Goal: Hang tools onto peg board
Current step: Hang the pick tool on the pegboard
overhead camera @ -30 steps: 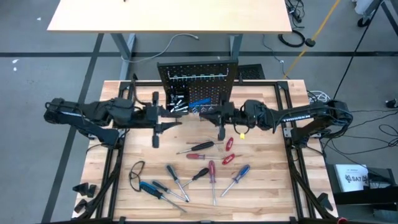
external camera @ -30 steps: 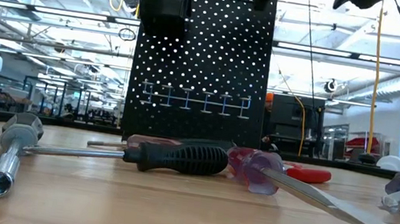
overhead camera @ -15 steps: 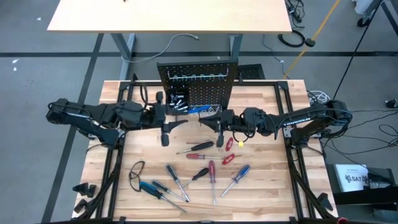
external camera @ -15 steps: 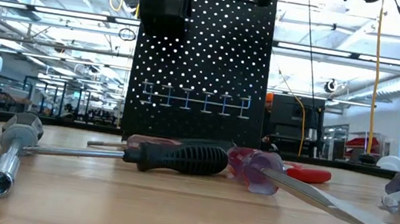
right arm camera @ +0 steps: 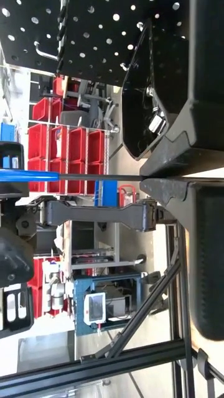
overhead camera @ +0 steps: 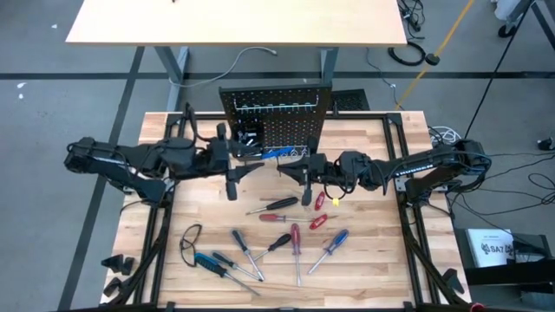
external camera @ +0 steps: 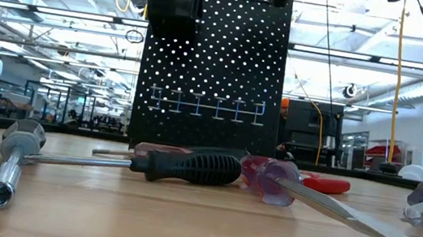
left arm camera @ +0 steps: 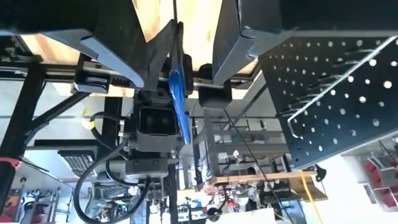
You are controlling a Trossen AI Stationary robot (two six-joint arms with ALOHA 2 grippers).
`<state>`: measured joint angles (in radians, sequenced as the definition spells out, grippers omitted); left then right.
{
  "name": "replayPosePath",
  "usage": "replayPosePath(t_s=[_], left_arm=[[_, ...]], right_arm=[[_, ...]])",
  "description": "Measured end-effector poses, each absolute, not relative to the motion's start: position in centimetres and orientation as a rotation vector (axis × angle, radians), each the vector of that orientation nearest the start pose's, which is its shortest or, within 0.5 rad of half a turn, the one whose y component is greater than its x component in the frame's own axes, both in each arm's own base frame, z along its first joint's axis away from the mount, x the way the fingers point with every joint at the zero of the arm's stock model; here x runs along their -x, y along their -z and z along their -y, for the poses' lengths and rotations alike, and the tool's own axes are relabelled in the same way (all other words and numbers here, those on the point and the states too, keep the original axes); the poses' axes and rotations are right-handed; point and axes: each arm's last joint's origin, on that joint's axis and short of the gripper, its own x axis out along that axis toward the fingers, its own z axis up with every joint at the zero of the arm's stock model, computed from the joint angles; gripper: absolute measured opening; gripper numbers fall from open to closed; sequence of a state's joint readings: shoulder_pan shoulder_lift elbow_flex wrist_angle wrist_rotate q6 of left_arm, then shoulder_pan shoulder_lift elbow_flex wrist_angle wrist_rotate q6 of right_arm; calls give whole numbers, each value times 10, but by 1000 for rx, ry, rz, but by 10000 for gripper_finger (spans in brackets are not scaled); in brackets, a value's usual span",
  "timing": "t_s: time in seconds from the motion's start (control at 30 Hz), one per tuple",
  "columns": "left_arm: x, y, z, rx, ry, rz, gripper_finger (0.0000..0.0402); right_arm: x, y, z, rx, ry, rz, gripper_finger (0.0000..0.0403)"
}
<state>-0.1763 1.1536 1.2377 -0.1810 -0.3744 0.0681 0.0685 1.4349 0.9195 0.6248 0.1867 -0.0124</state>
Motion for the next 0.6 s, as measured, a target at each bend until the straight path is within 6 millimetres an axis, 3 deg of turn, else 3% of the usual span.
replayPosePath(t_s=[0.6], left_arm=[[-253,-415,27,-75,-189,-78,176]], right_arm=[[-322,-308,-18,-5,143,113,0]])
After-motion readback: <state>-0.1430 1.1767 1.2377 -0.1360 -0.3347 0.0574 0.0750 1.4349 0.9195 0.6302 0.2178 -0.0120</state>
